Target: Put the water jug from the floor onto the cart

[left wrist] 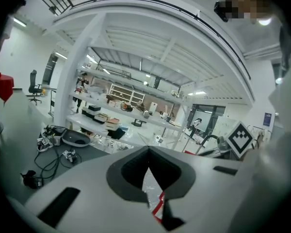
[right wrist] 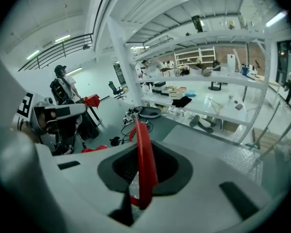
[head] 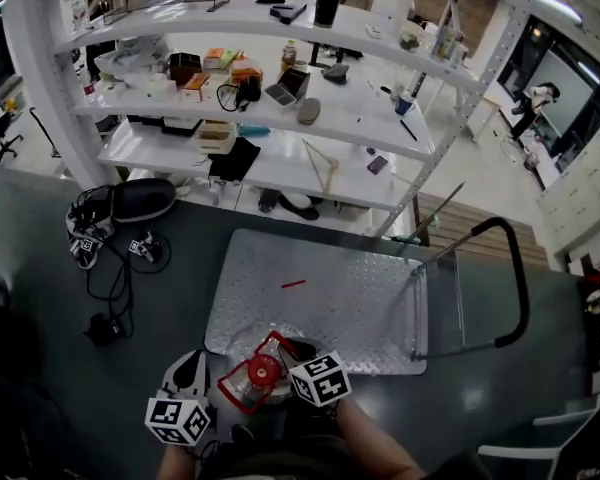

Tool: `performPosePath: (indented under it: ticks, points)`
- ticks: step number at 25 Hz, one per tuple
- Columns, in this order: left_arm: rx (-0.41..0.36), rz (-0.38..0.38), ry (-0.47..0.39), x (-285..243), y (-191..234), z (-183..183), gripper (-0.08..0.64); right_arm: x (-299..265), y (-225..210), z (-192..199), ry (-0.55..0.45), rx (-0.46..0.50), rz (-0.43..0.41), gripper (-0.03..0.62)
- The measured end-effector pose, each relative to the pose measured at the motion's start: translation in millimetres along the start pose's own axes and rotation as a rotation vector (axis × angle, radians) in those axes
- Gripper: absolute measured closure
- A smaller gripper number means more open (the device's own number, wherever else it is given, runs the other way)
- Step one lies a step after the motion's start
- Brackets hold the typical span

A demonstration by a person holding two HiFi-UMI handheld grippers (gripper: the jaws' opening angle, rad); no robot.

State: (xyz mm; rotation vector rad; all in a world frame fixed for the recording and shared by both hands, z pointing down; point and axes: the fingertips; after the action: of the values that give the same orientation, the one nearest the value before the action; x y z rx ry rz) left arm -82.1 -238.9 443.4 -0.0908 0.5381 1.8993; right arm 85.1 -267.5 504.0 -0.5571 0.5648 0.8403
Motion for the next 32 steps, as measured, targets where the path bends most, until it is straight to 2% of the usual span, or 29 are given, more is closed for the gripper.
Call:
performPosePath:
  ticks: [13, 24, 29, 32]
  points:
    - [-0.065, 0.042, 0.117, -176, -97, -7, 0.552, -3, -179, -11, 0.025, -0.069, -0.009, 0.56]
    - [-0.071, 0.077, 0.168, -275, -136, -13, 0.551, -29, -301, -13, 0.069, -0.129, 0.017, 0.557]
    - [-0.083, 0.098, 0.175, -300, -148, -14, 0.552, -27, -348, -6, 0.05, -0.242, 0.048, 0.555]
    - [-0.084, 0.104, 0.18, -306, -152, -13, 0.552, -22, -378, -3, 0.032, -0.313, 0.096, 0.555]
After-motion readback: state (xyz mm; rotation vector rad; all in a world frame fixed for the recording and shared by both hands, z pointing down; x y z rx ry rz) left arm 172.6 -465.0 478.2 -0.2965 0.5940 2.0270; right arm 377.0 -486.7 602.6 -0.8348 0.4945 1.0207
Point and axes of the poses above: the fingertips, and each gripper's own axes: x backward along the fingers, y to its left, z out of its underside, and after that the axes turned 1 degree about -x, right-handed
